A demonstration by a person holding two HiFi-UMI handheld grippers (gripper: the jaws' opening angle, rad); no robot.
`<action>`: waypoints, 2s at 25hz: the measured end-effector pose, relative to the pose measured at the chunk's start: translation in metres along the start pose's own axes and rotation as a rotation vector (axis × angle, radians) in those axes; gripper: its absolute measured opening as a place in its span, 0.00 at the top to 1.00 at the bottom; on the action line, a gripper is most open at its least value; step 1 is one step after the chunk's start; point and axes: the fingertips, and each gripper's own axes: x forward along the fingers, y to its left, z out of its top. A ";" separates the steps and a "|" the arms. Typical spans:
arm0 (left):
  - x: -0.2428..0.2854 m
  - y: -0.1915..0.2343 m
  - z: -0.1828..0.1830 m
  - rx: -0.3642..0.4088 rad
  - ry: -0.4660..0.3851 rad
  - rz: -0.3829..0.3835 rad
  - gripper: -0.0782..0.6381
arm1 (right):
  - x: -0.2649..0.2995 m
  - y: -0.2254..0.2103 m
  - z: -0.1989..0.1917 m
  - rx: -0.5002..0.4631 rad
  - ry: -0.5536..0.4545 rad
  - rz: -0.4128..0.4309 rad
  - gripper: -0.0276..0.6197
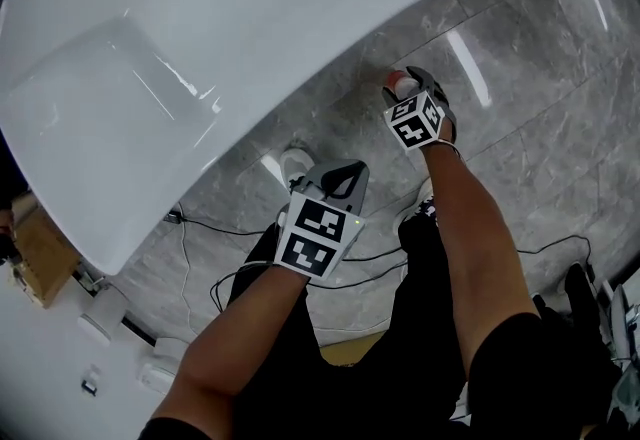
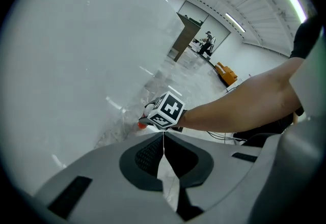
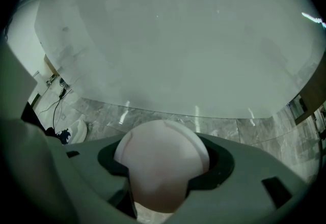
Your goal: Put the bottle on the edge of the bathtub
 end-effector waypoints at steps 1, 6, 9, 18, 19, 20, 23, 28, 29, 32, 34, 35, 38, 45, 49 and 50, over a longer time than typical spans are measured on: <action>0.001 0.001 0.000 -0.001 -0.003 0.000 0.87 | 0.004 0.001 -0.001 -0.008 0.002 0.003 0.52; 0.004 0.000 0.005 -0.008 -0.014 -0.017 0.87 | 0.018 0.006 0.000 -0.040 -0.003 0.008 0.52; 0.006 -0.002 0.009 -0.001 -0.024 -0.031 0.87 | 0.026 0.007 -0.001 -0.041 -0.001 0.016 0.52; 0.009 0.005 0.010 -0.003 -0.026 -0.034 0.87 | 0.033 0.007 -0.006 -0.026 -0.026 0.018 0.52; 0.010 0.005 0.010 -0.003 -0.026 -0.035 0.87 | 0.033 0.008 -0.006 -0.030 -0.025 0.020 0.52; 0.010 0.005 0.010 -0.003 -0.025 -0.036 0.87 | 0.033 0.009 -0.008 -0.033 -0.021 0.020 0.52; 0.010 0.006 0.007 -0.005 -0.014 -0.037 0.87 | 0.033 0.011 -0.014 -0.030 -0.002 -0.001 0.52; 0.004 0.002 0.009 0.004 -0.001 -0.040 0.87 | 0.031 0.007 -0.022 -0.027 0.067 -0.026 0.52; 0.003 0.001 0.010 -0.001 -0.001 -0.046 0.87 | 0.030 0.007 -0.023 -0.030 0.084 -0.023 0.52; -0.004 -0.005 0.019 -0.027 -0.013 -0.062 0.87 | 0.020 0.008 -0.020 -0.022 0.113 -0.011 0.51; -0.012 -0.009 0.025 -0.034 -0.024 -0.060 0.87 | 0.010 0.009 -0.016 -0.025 0.118 -0.003 0.51; -0.017 -0.012 0.028 -0.031 -0.027 -0.057 0.87 | 0.004 0.009 -0.013 -0.025 0.116 -0.004 0.51; -0.034 -0.019 0.031 -0.026 -0.028 -0.043 0.87 | -0.019 0.007 -0.005 -0.010 0.110 -0.012 0.51; -0.081 -0.034 0.041 -0.062 -0.063 -0.009 0.87 | -0.080 0.009 0.009 0.048 0.113 0.011 0.51; -0.107 -0.050 0.047 -0.060 -0.080 0.002 0.87 | -0.129 0.015 0.016 0.074 0.102 0.025 0.51; -0.113 -0.053 0.050 -0.056 -0.085 0.006 0.87 | -0.144 0.015 0.020 0.078 0.093 0.027 0.51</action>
